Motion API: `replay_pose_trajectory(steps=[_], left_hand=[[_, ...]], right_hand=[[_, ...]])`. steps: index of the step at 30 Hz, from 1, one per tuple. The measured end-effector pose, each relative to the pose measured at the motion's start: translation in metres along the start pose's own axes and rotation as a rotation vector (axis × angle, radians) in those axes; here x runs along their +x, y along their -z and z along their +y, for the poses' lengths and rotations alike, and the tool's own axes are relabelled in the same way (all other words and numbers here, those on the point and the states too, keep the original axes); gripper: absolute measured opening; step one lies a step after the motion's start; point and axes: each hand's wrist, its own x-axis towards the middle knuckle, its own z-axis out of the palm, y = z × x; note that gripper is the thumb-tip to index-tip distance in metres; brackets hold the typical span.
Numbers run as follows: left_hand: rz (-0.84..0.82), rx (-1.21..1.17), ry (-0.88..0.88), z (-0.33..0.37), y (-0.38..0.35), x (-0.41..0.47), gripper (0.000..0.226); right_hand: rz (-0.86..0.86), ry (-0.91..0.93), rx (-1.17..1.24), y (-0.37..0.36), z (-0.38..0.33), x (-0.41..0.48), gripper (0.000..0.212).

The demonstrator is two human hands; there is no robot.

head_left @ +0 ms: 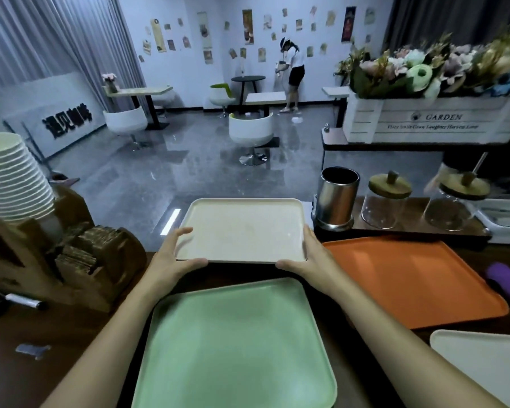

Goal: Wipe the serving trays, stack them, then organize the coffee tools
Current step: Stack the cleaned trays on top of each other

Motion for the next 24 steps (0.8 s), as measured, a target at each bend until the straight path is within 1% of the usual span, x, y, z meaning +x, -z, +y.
replay_pose_trajectory(steps=[2,3,6,8,9,12,19,24], left_hand=[[-0.026,-0.014,0.0,-0.005,-0.001,0.021,0.083],[-0.041,-0.019,-0.003,-0.009,-0.003,0.03,0.081],[-0.057,-0.04,0.004,-0.021,-0.008,0.05,0.074],[-0.063,-0.026,0.008,-0.028,-0.011,0.06,0.071],[-0.066,-0.016,0.005,-0.032,-0.013,0.066,0.071],[-0.08,-0.004,-0.003,-0.039,-0.016,0.079,0.072],[-0.083,0.027,-0.01,-0.047,-0.03,0.093,0.072],[-0.094,0.096,-0.048,-0.049,-0.035,0.097,0.073]], right_hand=[[0.007,-0.025,-0.01,-0.003,0.003,0.016,0.096],[0.013,-0.037,-0.024,-0.004,0.005,0.024,0.101],[0.018,-0.078,-0.073,-0.01,0.016,0.044,0.128],[0.021,-0.115,-0.11,-0.014,0.017,0.053,0.138],[0.018,-0.13,-0.12,-0.015,0.016,0.056,0.137],[0.009,-0.163,-0.138,-0.018,0.016,0.063,0.127],[0.005,-0.22,-0.188,-0.017,0.027,0.078,0.124],[-0.048,-0.26,-0.257,-0.016,0.032,0.081,0.124]])
